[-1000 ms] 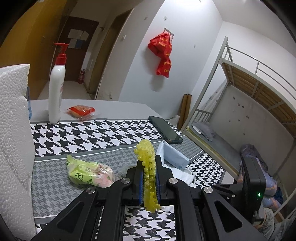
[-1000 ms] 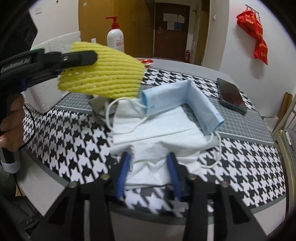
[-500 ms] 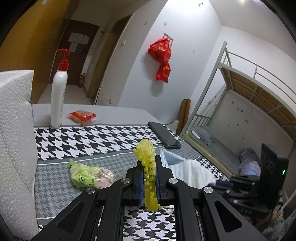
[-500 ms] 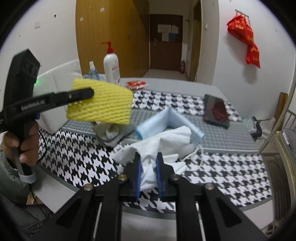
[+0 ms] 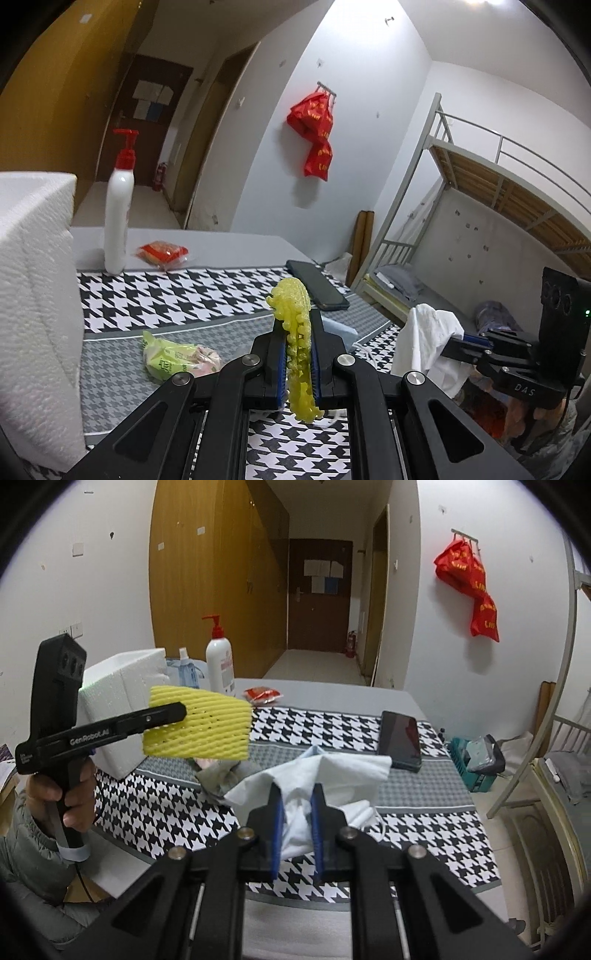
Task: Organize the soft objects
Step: 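Carry the white mask with the right tool into the foam box and release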
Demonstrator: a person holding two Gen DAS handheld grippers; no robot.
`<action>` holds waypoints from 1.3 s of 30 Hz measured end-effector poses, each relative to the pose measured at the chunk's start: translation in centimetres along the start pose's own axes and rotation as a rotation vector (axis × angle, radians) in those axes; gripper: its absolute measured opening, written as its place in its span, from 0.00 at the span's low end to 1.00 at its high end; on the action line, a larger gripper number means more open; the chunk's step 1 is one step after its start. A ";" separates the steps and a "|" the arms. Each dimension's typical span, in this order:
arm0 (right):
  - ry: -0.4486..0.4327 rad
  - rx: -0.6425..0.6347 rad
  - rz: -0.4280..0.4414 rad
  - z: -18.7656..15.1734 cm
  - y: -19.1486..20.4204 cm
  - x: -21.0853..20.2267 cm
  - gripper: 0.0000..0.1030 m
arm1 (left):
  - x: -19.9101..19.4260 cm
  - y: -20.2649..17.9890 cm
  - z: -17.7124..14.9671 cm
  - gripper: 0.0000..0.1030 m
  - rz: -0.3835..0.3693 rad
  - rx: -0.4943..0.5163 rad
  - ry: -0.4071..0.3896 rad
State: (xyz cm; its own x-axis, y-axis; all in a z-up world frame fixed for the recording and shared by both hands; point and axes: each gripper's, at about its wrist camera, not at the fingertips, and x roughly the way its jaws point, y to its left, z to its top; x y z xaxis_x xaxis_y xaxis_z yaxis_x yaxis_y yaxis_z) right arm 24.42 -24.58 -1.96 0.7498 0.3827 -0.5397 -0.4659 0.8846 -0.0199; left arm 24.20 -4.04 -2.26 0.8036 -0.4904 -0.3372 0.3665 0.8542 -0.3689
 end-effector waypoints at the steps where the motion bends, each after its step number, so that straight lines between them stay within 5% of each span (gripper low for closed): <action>1: -0.004 0.001 0.002 0.0 0.0 -0.1 0.16 | -0.5 -0.2 0.0 0.10 0.000 0.004 -0.006; 26: -0.117 -0.013 0.137 1.4 3.2 -1.1 0.16 | -8.3 -3.1 0.5 0.10 0.177 0.144 -0.090; 39: -0.193 0.012 0.216 2.0 6.6 -1.3 0.16 | -13.1 -2.1 0.5 0.10 0.385 0.177 -0.107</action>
State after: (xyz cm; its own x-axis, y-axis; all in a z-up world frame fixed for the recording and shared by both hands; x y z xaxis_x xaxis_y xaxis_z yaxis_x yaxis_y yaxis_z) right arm 21.31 -18.69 0.34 0.7100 0.6050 -0.3604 -0.6196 0.7799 0.0884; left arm 13.14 0.72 3.37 0.9380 -0.1173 -0.3263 0.0974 0.9923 -0.0768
